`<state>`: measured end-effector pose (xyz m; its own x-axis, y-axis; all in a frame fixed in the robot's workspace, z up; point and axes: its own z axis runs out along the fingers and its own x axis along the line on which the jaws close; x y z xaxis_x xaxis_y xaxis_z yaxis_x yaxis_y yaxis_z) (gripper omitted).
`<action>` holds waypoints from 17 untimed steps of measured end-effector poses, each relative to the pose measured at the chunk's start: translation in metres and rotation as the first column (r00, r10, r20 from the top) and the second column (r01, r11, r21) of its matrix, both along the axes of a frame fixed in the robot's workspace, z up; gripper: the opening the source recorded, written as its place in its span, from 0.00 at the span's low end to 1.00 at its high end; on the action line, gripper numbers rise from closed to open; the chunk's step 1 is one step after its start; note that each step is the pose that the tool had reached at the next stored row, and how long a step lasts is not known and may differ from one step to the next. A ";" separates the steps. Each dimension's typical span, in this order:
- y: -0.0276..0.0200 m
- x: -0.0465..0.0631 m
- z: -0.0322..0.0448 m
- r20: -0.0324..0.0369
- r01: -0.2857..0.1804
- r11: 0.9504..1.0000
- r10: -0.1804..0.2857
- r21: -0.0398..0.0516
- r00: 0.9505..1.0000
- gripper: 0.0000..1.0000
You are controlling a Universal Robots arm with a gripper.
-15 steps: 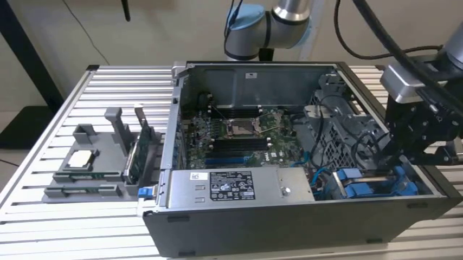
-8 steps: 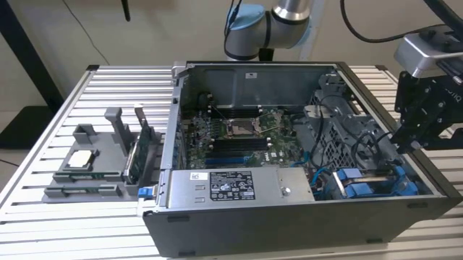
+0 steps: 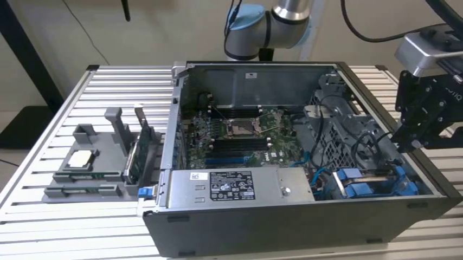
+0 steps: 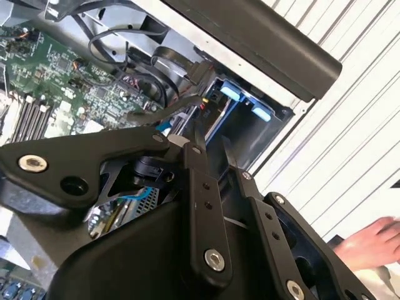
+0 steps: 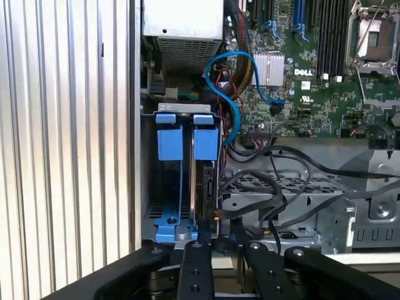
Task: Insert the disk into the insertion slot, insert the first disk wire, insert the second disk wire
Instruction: 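Insert the first disk wire, then insert the second disk wire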
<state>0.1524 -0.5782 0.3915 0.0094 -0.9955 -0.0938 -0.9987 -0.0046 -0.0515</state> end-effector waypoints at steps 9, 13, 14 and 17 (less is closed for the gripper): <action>0.0082 0.016 0.0000 -0.017 0.000 1.000 0.000 -0.009 1.000 0.27; 0.0115 0.022 0.0000 -0.030 0.000 1.000 0.000 -0.015 1.000 0.27; 0.0123 0.023 0.0000 -0.033 0.000 1.000 0.000 -0.016 0.999 0.27; 0.0145 0.028 0.0000 -0.042 -0.001 1.000 0.000 -0.021 0.999 0.27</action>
<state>0.1804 -0.5636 0.3915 0.0060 -0.9973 -0.0727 -0.9999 -0.0053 -0.0096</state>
